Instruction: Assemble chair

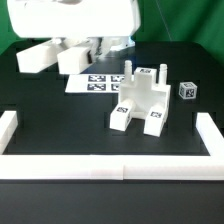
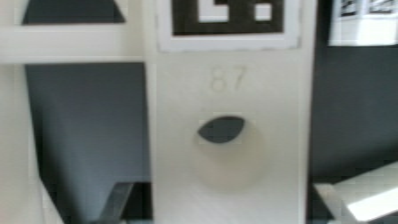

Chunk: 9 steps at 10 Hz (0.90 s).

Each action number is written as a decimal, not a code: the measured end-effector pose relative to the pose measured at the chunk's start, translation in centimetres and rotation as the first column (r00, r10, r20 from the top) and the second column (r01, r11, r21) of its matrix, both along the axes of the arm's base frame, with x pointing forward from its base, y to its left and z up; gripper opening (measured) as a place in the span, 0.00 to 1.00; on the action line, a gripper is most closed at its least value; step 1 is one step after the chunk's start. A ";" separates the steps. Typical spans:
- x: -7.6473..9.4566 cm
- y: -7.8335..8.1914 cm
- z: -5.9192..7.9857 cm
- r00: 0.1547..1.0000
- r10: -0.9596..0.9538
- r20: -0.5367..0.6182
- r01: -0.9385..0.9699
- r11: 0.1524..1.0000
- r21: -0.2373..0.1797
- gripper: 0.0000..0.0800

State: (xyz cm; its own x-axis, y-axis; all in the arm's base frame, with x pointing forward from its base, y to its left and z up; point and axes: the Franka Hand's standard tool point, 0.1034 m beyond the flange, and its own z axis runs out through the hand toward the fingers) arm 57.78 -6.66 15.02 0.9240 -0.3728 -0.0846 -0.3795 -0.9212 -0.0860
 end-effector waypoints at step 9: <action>0.6 5.6 0.4 0.999 0.032 -0.011 -0.032 0.999 0.017 0.36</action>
Offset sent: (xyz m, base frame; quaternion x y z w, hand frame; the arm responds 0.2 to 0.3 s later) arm 0.0000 0.0000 0.0000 0.0000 0.0000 0.0000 1.0000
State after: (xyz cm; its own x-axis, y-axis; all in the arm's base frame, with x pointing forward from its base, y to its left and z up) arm 58.40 -1.03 15.40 0.9346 -0.3412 -0.1007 -0.3506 -0.9315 -0.0974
